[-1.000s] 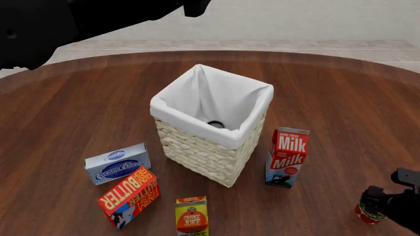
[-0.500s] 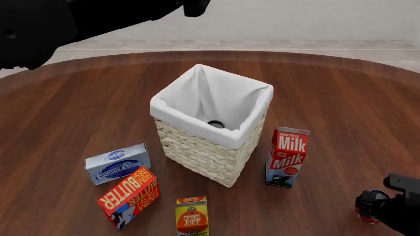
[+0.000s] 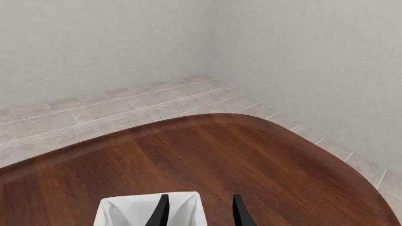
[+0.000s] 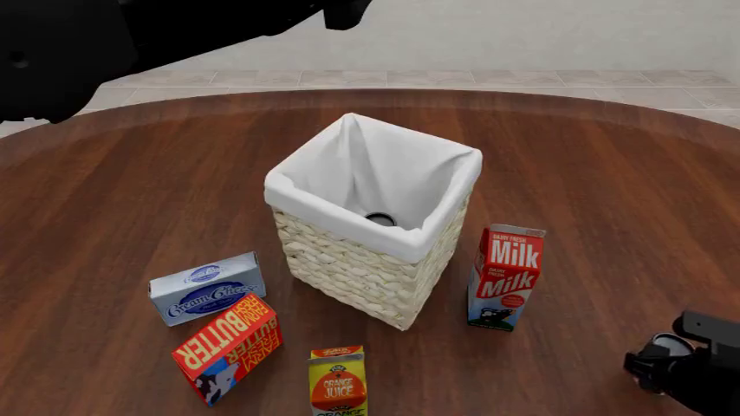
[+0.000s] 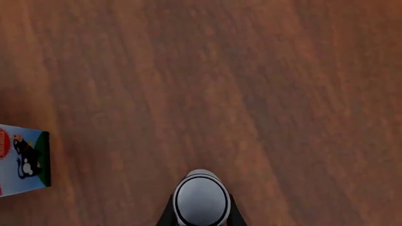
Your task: Pick up the alphabet soup and the tomato sauce, and put them in the basket.
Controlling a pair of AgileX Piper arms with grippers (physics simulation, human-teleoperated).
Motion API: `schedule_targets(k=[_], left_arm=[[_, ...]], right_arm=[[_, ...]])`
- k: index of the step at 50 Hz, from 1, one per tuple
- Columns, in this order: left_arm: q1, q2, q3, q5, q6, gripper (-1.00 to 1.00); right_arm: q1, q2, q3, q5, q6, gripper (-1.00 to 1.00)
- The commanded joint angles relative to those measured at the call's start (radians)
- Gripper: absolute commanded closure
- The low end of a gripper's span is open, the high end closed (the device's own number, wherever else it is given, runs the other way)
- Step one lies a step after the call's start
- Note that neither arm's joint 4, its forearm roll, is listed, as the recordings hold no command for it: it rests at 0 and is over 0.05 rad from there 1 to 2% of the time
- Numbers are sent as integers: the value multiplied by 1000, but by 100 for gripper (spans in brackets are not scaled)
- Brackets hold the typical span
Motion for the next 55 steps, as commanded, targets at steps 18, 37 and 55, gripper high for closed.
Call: schedule_targets(k=[18,37,55], left_arm=[[0,0,0,0,0,-100],[0,0,0,0,0,-100],[0,0,0,0,0,-100]], right_arm=[[-8,-183,-121,227,-11,100],[30,-319,-284,440,-9,100],[103,-375,-465,592,-26,100]])
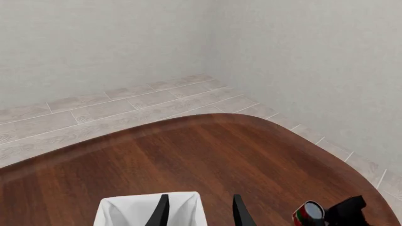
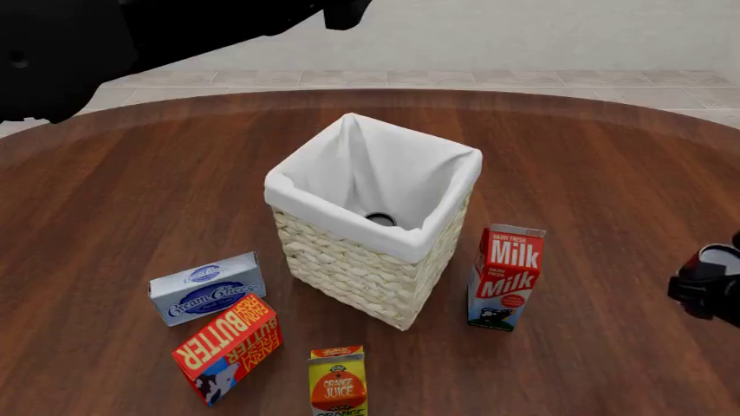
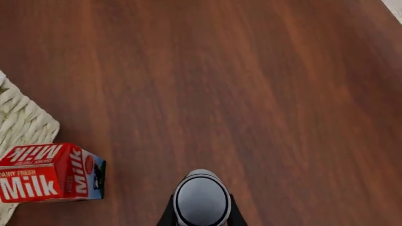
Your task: Pick up the alphabet soup and the tomato sauce, and put them in the basket.
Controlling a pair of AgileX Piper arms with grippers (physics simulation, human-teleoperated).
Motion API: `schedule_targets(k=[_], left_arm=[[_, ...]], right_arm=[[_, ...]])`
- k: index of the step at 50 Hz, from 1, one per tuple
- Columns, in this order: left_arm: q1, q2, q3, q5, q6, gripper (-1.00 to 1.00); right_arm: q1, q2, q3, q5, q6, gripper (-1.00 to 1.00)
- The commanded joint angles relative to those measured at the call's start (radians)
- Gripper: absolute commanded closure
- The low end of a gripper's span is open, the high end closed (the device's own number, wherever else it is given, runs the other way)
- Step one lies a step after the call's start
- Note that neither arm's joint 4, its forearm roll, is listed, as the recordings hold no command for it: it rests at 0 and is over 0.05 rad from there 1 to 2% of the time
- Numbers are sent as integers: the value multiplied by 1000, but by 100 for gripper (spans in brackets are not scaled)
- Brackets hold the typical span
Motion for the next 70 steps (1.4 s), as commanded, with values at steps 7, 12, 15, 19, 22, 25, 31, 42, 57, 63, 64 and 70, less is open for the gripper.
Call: schedule_targets(k=[7,12,15,19,22,25,31,42,57,63,64,70], left_arm=[[0,0,0,0,0,-100],[0,0,0,0,0,-100],[0,0,0,0,0,-100],[0,0,0,0,0,-100],[0,0,0,0,0,-100],[0,0,0,0,0,-100],[0,0,0,0,0,-100],[0,0,0,0,0,-100],[67,-5,109,-145,2,-100],[80,-6,110,-143,2,-100],[82,-7,110,-142,2,-100],[94,-15,110,-135,3,-100]], right_arm=[[58,-40,-140,106,5,100],[74,-41,-160,118,1,100],[90,-39,-176,124,0,100],[110,-36,-193,129,-4,100],[120,-30,-208,132,-5,100],[134,-29,-227,140,-9,100],[165,-27,-271,164,-13,100],[229,-4,-348,183,-22,100],[325,70,-444,178,-35,100],[361,90,-468,177,-34,100],[369,93,-470,175,-35,100],[406,108,-481,164,-24,100]])
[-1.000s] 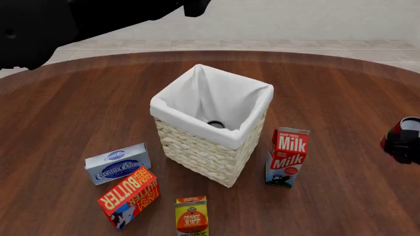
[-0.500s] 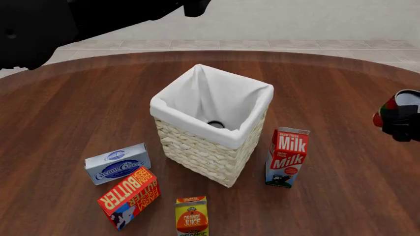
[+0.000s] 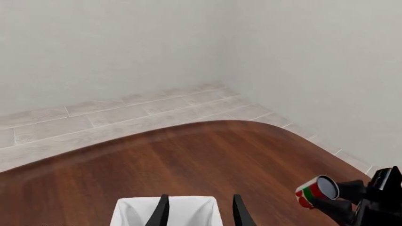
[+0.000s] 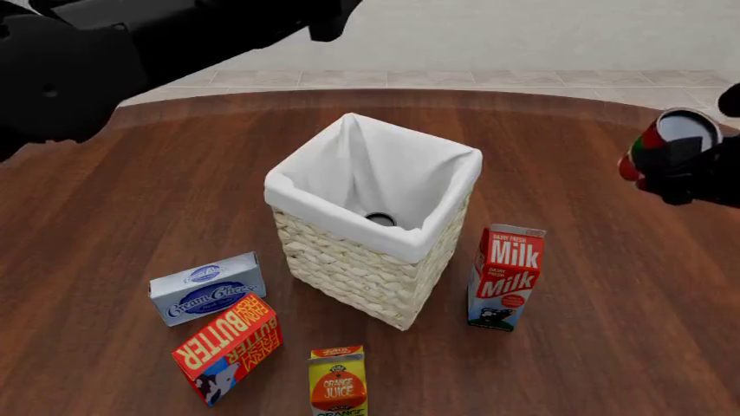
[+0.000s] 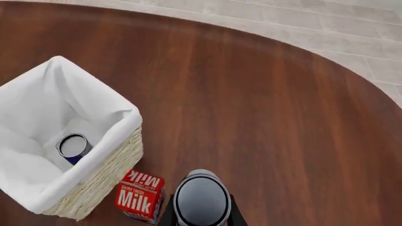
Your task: Pick up the alphabet soup and the tomato sauce, and put them in the basket.
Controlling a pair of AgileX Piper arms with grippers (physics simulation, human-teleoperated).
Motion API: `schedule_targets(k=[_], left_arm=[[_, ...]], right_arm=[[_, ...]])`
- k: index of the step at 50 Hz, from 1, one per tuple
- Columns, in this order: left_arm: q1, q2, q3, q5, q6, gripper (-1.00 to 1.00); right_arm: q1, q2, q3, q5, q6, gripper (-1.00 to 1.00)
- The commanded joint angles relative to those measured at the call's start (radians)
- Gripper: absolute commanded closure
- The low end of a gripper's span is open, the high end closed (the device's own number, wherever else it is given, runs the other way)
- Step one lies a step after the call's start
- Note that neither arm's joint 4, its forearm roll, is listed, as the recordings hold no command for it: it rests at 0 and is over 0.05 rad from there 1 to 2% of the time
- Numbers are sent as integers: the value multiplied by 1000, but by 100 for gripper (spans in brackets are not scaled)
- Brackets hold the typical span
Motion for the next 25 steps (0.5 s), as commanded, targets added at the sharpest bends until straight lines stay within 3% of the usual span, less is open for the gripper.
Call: schedule_targets(k=[1,25], left_arm=[[33,-10,22,-23,2,-100],[78,-32,20,-8,8,-100]], right_arm=[[74,33,-42,-11,24,100],[236,112,-145,-21,16,100]])
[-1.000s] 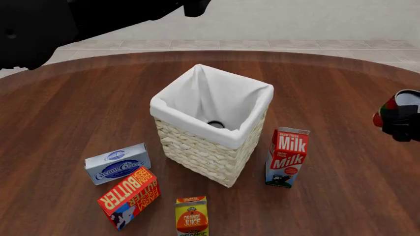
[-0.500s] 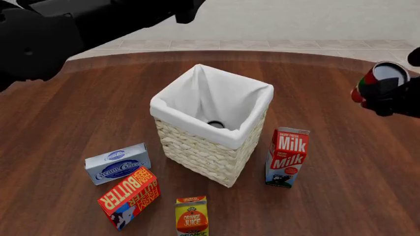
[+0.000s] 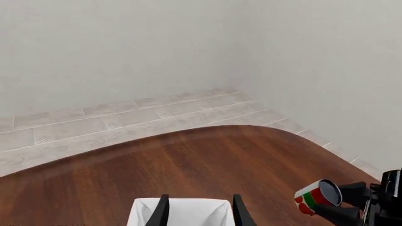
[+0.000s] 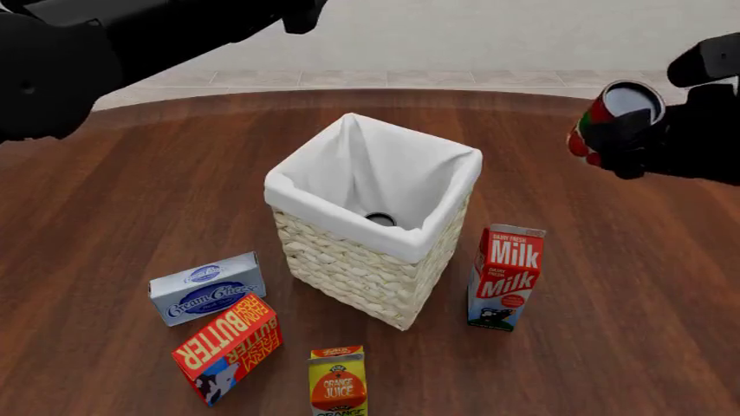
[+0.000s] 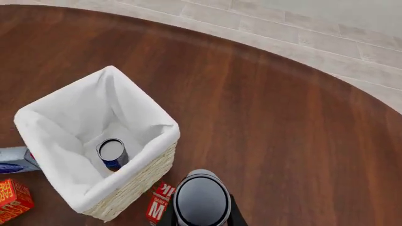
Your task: Pick up the alphabet soup and the tomato sauce, and put them in the basket.
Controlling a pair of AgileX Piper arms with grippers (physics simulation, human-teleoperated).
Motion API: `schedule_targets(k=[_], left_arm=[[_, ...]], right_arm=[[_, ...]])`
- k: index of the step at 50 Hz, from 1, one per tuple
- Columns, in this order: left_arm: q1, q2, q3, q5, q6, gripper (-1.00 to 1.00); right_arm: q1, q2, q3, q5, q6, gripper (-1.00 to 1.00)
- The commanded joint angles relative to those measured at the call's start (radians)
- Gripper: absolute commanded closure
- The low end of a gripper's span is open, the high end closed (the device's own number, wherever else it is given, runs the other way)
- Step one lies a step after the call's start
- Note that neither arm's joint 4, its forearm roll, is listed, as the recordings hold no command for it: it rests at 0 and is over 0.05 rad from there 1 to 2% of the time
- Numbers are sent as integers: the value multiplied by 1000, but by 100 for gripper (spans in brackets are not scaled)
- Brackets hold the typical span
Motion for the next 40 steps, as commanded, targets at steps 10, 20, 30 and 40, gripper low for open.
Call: schedule_targets(k=[10,20,30,40], left_arm=[[39,-18,8,3,0,-100],[48,-28,12,3,-2,-100],[62,-38,29,-4,-7,-100],[64,-39,31,-4,-10,-100]], right_arm=[[118,53,-57,-23,20,100],[178,76,-62,-41,32,100],[223,117,-87,-60,34,100],[262,158,-110,-77,36,100]])
